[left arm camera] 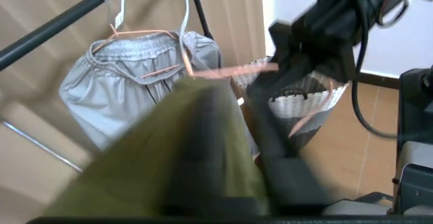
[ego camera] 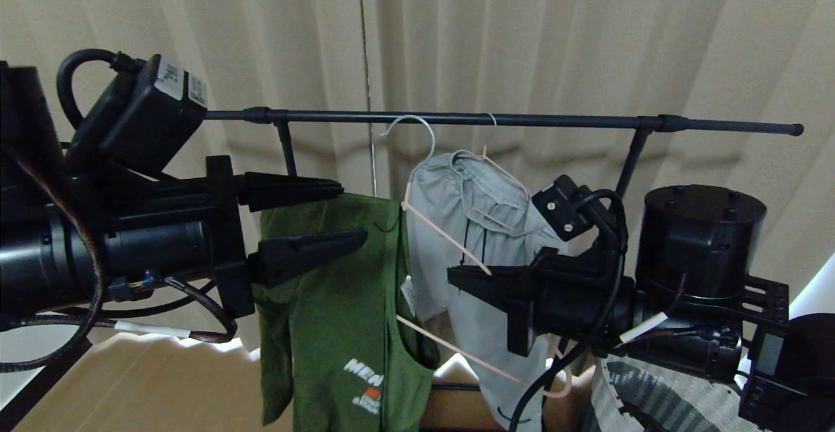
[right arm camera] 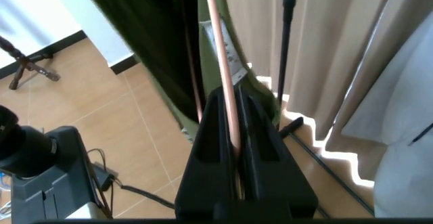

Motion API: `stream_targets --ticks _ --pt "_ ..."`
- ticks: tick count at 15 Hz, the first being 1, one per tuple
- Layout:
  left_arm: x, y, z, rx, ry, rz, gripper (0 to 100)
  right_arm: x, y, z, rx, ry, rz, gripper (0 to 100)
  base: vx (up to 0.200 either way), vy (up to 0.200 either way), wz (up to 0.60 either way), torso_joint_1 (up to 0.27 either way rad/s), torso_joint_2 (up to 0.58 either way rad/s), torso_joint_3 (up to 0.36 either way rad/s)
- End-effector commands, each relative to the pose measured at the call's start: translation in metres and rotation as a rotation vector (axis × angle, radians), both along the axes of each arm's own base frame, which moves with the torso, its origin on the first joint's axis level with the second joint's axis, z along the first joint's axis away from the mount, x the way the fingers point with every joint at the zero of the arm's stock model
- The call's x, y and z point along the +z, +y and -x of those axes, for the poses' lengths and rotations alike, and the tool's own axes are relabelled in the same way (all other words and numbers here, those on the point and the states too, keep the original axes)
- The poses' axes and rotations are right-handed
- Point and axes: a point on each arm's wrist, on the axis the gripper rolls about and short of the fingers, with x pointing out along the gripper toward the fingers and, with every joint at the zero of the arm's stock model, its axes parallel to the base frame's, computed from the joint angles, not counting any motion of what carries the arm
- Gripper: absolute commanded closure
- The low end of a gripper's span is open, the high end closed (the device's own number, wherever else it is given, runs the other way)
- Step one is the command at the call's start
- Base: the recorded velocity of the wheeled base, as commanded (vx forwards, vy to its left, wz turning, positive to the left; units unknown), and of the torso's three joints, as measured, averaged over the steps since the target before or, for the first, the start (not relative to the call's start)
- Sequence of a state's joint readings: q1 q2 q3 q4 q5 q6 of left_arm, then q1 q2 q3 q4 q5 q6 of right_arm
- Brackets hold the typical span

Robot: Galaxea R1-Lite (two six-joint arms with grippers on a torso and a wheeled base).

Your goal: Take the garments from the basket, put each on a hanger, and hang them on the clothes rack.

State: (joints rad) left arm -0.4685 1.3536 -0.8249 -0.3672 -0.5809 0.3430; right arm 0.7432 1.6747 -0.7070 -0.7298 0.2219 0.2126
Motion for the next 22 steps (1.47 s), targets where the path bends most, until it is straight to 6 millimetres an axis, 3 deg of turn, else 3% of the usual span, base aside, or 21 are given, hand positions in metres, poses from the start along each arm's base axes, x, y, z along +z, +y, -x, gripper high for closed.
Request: stream_targets --ticks 1,6,8,16,22 --pt "0.001 0.007 0.006 0.018 -0.009 0.004 0 0.009 -0.007 0.003 -0.009 -0.023 -0.020 100 0.000 0.000 0.00 0.000 0.00 0.000" --pt "-0.001 0.021 0.008 0.064 -0.091 -0.039 0 0.008 -0.017 0.015 -0.005 -0.028 -0.008 100 0.000 0.000 0.00 0.000 0.00 0.000" --pt "-0.003 0.028 0.001 0.078 -0.239 -0.148 0 0.003 -0.020 0.019 0.007 -0.039 0.019 100 0.000 0.000 0.00 0.000 0.00 0.000" --pt "-0.025 0.016 -0.024 0.032 -0.261 -0.258 0 0.009 -0.006 0.047 0.143 -0.077 0.011 100 0.000 0.000 0.00 0.000 0.00 0.000" --pt "-0.021 0.010 -0.040 0.034 -0.268 -0.257 0 0.007 0.003 0.055 0.222 -0.071 0.009 100 0.000 0.000 0.00 0.000 0.00 0.000"
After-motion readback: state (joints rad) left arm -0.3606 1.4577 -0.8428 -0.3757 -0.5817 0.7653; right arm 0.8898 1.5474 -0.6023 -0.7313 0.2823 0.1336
